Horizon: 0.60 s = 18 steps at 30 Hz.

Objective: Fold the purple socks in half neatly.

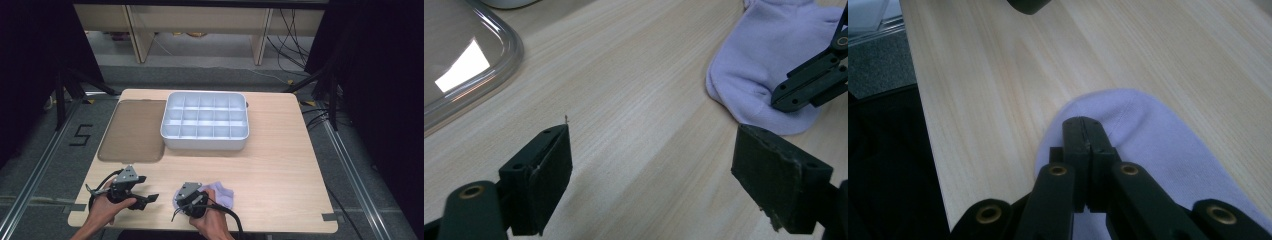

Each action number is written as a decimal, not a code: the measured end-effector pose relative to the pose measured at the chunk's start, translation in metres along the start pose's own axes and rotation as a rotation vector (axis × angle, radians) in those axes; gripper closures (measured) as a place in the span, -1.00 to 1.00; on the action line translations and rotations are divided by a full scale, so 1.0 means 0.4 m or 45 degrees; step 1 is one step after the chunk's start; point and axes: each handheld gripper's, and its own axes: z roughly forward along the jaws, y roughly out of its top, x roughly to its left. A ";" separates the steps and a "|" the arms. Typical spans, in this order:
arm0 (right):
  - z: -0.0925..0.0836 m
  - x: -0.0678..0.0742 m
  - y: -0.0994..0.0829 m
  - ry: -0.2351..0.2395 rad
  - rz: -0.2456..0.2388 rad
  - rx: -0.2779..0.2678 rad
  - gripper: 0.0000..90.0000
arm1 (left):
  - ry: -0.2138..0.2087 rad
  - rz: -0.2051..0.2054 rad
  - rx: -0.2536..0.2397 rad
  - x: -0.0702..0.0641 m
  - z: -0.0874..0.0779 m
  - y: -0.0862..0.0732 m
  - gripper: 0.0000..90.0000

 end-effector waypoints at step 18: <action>-0.151 -0.116 -0.092 -0.123 0.202 -0.030 1.00 | -0.117 -0.066 0.010 -0.034 0.039 0.014 -0.38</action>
